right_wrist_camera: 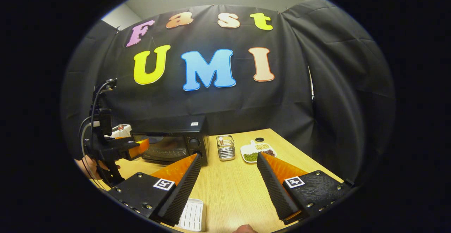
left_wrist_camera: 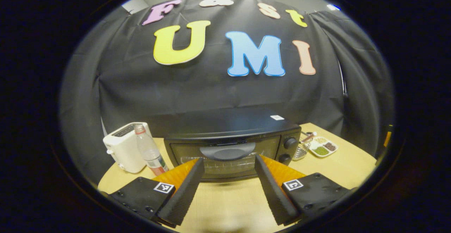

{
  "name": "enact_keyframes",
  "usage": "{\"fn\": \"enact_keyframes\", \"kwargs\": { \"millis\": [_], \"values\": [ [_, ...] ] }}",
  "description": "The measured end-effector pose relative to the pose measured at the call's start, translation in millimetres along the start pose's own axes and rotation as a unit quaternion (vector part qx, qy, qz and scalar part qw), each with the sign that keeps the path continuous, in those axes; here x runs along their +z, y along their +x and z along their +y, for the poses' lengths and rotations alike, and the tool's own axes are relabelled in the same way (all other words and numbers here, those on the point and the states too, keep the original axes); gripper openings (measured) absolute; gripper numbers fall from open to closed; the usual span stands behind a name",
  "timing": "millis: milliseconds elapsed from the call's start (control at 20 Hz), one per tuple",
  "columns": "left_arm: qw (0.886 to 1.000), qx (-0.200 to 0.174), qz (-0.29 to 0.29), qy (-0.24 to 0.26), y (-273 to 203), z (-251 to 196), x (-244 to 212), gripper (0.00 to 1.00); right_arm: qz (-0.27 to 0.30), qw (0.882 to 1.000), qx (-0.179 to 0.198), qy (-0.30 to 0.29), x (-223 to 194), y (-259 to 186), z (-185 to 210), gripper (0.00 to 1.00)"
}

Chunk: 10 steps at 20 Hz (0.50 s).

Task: Open the electric oven with the left hand, put the food in, and close the electric oven.

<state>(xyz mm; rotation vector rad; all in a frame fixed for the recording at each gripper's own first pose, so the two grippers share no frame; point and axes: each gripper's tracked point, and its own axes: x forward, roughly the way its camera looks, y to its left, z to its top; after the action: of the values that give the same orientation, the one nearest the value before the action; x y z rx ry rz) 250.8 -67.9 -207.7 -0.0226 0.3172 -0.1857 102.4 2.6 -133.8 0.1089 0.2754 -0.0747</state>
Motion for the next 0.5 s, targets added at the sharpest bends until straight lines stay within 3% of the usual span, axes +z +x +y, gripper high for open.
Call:
{"fn": "enact_keyframes", "kwargs": {
  "millis": [200,250,450,500],
  "values": [
    [0.999,0.009,-0.040,0.002,-22,-5,26,0.91,-0.027,0.999,0.024,0.005,20,-7,-4,0.98],
    [0.999,0.014,-0.050,0.003,-29,-6,32,1.00,-0.031,0.999,0.032,0.002,21,-10,-4,0.98],
    [0.996,0.035,-0.076,-0.001,-59,-10,49,0.94,-0.044,0.997,0.059,-0.013,28,-32,-12,0.98],
    [0.995,0.044,-0.085,0.000,-68,-10,53,0.96,-0.048,0.997,0.065,-0.015,30,-40,-14,0.98]
  ]
}}
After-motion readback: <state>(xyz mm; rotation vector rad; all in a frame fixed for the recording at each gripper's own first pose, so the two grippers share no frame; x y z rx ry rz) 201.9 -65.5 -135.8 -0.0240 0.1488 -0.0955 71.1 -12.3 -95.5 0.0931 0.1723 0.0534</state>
